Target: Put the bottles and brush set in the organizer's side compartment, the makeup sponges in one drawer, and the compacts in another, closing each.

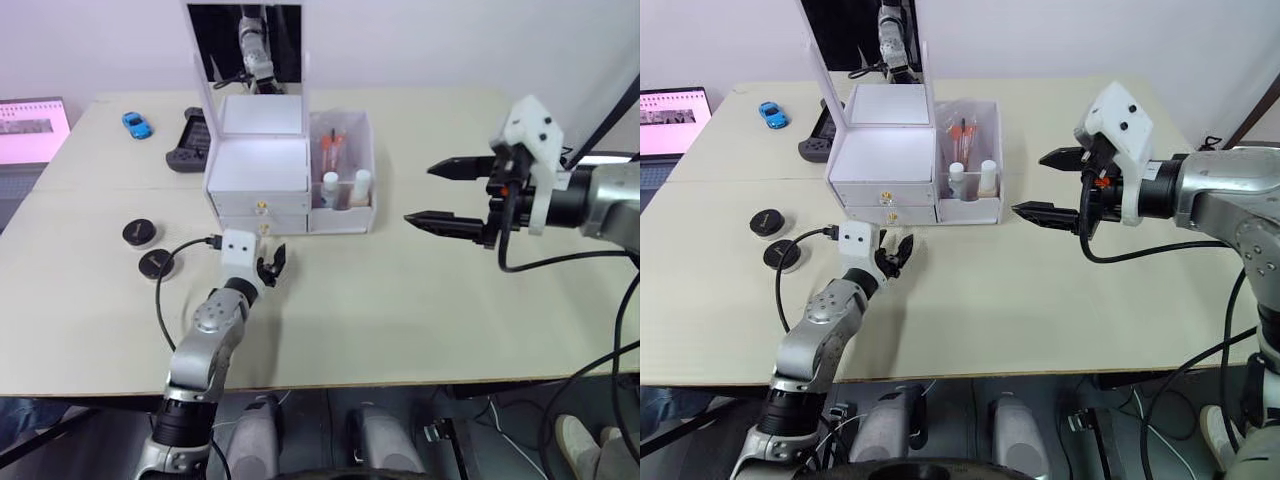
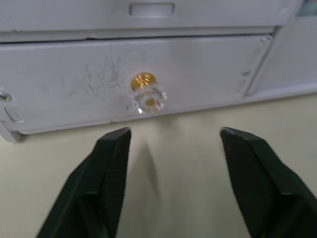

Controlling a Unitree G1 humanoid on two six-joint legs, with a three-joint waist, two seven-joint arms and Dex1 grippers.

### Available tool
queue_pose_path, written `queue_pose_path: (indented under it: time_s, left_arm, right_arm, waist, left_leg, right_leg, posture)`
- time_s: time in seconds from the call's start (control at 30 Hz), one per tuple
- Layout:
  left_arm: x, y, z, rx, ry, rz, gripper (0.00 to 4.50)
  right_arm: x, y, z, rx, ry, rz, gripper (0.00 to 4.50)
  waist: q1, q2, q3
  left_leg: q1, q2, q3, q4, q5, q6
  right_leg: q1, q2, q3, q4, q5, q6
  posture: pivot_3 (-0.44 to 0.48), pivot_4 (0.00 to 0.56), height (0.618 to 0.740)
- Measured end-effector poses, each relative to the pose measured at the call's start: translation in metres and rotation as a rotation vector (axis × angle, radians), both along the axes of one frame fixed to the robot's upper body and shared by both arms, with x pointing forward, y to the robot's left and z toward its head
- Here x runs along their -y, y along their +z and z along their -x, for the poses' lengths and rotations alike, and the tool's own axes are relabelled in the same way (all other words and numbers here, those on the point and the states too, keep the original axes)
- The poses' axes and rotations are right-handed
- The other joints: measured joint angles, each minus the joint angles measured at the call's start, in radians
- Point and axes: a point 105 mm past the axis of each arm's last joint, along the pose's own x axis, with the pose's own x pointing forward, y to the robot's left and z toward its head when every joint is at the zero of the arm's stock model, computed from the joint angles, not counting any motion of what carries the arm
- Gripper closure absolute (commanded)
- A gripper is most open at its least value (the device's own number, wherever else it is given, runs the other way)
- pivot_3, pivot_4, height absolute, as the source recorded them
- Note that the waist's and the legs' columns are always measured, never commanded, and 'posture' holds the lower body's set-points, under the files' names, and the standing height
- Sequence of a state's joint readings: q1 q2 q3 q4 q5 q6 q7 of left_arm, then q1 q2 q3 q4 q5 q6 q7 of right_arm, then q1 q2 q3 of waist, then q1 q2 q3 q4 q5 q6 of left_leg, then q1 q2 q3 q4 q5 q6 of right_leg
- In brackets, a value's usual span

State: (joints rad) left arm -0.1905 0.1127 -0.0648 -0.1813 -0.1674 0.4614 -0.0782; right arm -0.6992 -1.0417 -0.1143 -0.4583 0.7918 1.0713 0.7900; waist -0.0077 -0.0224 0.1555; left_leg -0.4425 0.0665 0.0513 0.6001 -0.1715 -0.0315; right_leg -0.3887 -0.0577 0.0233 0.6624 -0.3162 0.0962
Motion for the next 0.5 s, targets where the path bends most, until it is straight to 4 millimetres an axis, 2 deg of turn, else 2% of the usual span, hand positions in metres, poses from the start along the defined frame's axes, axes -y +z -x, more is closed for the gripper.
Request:
queue_pose_path:
  time_s: [0.17, 0.37, 0.43, 0.5]
  left_arm:
    - [0.0, -0.002, -0.005, 0.024, 0.024, -0.003, 1.36]
    - [0.002, 0.005, -0.006, 0.079, 0.034, 0.005, 1.36]
    - [0.002, 0.008, -0.006, 0.097, 0.036, 0.009, 1.91]
    - [0.002, 0.01, -0.006, 0.111, 0.039, 0.006, 2.78]
  right_arm:
    - [-0.002, 0.0, -0.001, -0.009, -0.005, 0.011, 0.0]
    - [-0.002, 0.0, -0.001, -0.012, -0.014, 0.015, 0.0]
    - [-0.003, 0.0, -0.001, -0.01, -0.012, 0.017, 0.0]
    - [-0.003, 0.0, -0.001, -0.007, -0.011, 0.018, 0.0]
  waist:
    - [0.001, 0.0, 0.0]
    - [0.001, 0.0, 0.0]
    - [0.001, 0.0, 0.0]
    - [0.001, 0.0, 0.0]
  left_leg:
    - [0.0, 0.0, 0.0, 0.0, 0.0, 0.0]
    - [0.0, 0.0, 0.0, 0.0, 0.0, 0.0]
    - [0.0, 0.0, 0.0, 0.0, 0.0, 0.0]
    - [0.0, 0.0, 0.0, 0.0, 0.0, 0.0]
  right_leg:
    - [0.0, 0.0, 0.0, 0.0, 0.0, 0.0]
    - [0.0, 0.0, 0.0, 0.0, 0.0, 0.0]
    - [0.0, 0.0, 0.0, 0.0, 0.0, 0.0]
    - [0.0, 0.0, 0.0, 0.0, 0.0, 0.0]
  posture:
    - [0.0, 0.15, 0.74]
    - [0.0, 0.15, 0.74]
    - [0.0, 0.15, 0.74]
    - [0.0, 0.15, 0.74]
